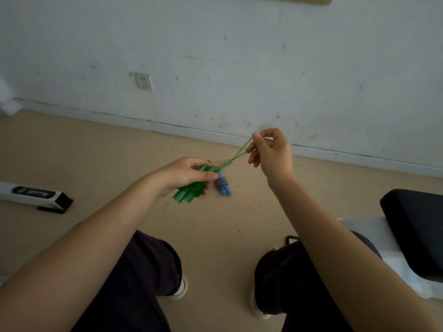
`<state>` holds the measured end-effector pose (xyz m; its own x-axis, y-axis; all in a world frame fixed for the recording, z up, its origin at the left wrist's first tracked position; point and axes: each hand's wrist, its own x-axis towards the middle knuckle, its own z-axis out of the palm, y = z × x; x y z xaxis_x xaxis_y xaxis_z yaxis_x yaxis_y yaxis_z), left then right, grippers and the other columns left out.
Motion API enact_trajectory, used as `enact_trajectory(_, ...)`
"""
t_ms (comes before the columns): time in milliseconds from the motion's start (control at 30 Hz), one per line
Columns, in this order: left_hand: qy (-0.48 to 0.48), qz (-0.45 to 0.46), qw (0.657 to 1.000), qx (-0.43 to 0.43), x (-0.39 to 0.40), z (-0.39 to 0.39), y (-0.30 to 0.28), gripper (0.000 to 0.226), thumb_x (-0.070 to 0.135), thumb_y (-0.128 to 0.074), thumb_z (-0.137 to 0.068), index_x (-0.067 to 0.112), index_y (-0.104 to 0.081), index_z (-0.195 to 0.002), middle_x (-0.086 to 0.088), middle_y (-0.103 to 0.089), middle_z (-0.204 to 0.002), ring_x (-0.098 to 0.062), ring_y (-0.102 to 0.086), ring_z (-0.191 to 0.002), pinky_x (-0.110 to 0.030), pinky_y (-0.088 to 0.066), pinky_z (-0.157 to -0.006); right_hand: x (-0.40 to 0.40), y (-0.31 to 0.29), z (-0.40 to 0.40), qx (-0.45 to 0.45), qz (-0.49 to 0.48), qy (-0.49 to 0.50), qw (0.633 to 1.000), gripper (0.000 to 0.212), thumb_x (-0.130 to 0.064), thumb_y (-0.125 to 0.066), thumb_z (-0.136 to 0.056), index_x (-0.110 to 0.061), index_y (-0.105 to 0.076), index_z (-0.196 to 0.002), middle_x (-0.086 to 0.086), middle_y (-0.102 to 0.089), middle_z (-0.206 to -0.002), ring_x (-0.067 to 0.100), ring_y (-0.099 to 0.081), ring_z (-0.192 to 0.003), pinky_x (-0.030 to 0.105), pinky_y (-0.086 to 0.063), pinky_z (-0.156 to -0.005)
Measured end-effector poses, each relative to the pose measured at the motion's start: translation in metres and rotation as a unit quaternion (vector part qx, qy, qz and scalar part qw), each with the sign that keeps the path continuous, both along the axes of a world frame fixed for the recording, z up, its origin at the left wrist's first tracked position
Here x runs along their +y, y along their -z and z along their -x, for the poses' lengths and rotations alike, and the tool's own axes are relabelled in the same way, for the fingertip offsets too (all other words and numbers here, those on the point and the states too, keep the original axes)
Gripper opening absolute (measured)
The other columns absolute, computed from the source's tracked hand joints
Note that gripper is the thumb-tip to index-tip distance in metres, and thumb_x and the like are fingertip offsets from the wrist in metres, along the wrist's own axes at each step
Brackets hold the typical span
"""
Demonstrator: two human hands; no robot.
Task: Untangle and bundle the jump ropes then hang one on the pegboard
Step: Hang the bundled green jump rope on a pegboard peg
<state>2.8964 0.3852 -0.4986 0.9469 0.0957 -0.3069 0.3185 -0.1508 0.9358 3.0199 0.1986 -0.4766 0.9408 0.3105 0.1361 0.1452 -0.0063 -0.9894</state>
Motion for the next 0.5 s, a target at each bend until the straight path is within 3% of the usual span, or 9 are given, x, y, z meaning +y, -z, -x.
enact_trajectory(133,0.022,-0.040,0.999,0.022,0.020,-0.022,-0.018,0.058,0.043,-0.083,-0.068,0.014,-0.068,-0.116,-0.010,-0.077,-0.094,-0.023,-0.075,-0.082,-0.033,-0.058,-0.069,0.012,-0.016,-0.023,0.004,0.002,0.005,1.000,0.010,-0.019,-0.059,-0.098,-0.016,-0.053,-0.090,0.004,-0.070,-0.066,0.019,-0.058,-0.046,0.027,-0.045,-0.042)
enact_trajectory(267,0.016,-0.123,0.990,0.071,0.046,-0.062,0.009,0.044,0.046,-0.075,-0.084,0.023,-0.065,-0.120,0.001,-0.076,-0.101,-0.015,-0.075,-0.086,-0.033,-0.059,-0.078,0.038,0.012,-0.062,0.035,0.026,-0.001,0.999,0.010,-0.021,-0.061,-0.097,-0.016,-0.056,-0.090,0.004,-0.070,-0.065,0.020,-0.061,-0.048,0.027,-0.049,-0.043)
enact_trajectory(367,-0.054,-0.135,0.987,0.071,0.075,-0.103,0.070,0.042,0.051,-0.076,-0.081,0.021,-0.071,-0.109,0.006,-0.074,-0.093,-0.011,-0.070,-0.081,-0.027,-0.053,-0.074,0.069,0.075,-0.104,0.091,0.063,-0.028,0.993,0.014,-0.025,-0.064,-0.095,-0.013,-0.057,-0.092,0.007,-0.070,-0.068,0.022,-0.065,-0.053,0.029,-0.053,-0.048)
enact_trajectory(500,-0.143,-0.060,0.979,0.135,0.117,-0.154,0.196,0.039,0.048,-0.081,-0.077,0.018,-0.073,-0.099,0.004,-0.074,-0.077,-0.013,-0.067,-0.068,-0.022,-0.050,-0.058,0.110,0.208,-0.161,0.204,0.141,-0.061,0.967,0.031,-0.041,-0.067,-0.091,-0.014,-0.054,-0.098,0.012,-0.070,-0.085,0.025,-0.068,-0.071,0.037,-0.058,-0.062)
